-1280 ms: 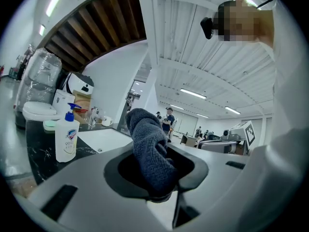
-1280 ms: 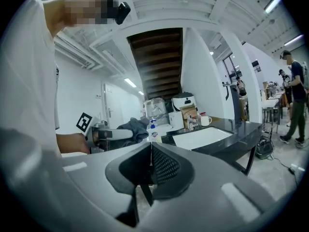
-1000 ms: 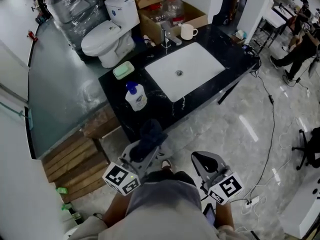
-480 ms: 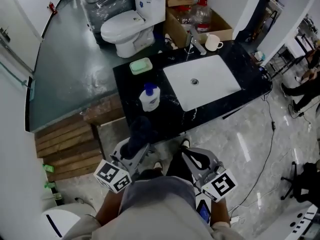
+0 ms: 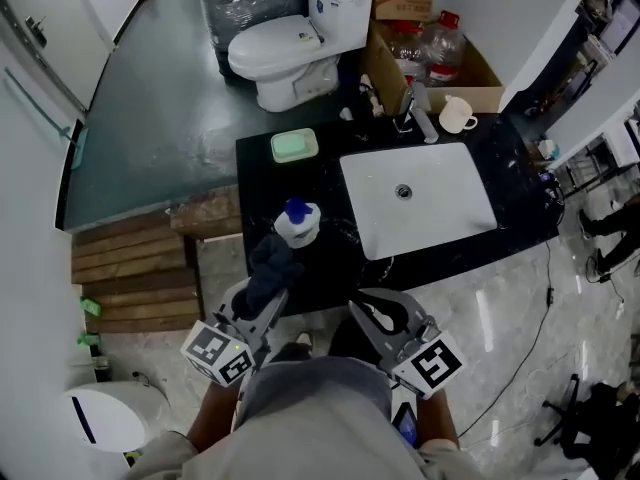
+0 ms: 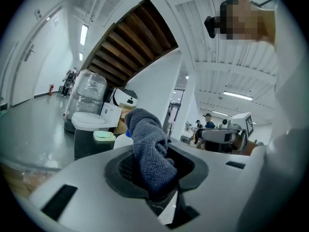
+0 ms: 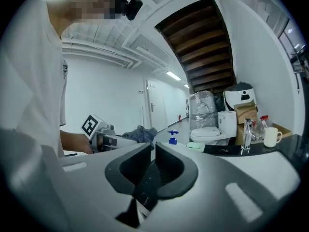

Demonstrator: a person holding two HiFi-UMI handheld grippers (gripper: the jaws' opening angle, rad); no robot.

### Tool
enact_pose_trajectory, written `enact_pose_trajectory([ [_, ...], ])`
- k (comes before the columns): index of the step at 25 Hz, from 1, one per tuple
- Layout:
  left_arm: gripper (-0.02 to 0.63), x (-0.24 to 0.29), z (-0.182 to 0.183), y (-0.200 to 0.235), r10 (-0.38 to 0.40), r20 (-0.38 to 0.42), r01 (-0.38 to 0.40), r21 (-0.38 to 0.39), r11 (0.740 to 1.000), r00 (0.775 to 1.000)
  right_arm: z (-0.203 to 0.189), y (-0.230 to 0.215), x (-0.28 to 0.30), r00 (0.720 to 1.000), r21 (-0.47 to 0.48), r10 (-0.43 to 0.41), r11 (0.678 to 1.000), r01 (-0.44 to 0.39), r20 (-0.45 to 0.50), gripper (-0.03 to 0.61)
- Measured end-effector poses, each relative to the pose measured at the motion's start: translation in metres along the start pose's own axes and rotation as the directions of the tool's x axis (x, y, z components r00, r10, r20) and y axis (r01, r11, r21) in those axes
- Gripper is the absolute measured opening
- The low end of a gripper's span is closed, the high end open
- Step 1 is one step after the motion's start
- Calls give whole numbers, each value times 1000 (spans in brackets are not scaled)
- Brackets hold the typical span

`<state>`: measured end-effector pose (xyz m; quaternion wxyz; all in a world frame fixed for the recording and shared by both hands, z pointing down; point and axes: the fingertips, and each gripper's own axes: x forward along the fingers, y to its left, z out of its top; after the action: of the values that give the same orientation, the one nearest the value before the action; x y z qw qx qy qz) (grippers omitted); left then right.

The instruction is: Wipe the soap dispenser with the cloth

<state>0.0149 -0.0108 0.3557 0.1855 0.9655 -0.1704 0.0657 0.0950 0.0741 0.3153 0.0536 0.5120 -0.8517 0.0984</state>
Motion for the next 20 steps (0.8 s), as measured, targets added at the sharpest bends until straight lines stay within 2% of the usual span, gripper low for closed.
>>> enact_pose_trajectory([
  [5, 107, 31, 2, 15, 122, 6, -122, -26, 992, 992, 5, -39, 13, 990, -34, 140, 989, -141, -20, 4],
  [12, 108, 61, 1, 23, 280, -20, -280, -99, 955, 960, 14, -79, 30, 941, -57, 335, 939, -338, -54, 29],
  [17, 108, 62, -3, 25, 347, -38, -349, -106, 931, 937, 14, -84, 50, 901, -84, 426, 898, -432, -77, 74],
  [20, 108, 57, -8, 29, 366, -56, -371, -115, 922, 929, 12, -83, 63, 893, -111, 438, 887, -449, -106, 102],
])
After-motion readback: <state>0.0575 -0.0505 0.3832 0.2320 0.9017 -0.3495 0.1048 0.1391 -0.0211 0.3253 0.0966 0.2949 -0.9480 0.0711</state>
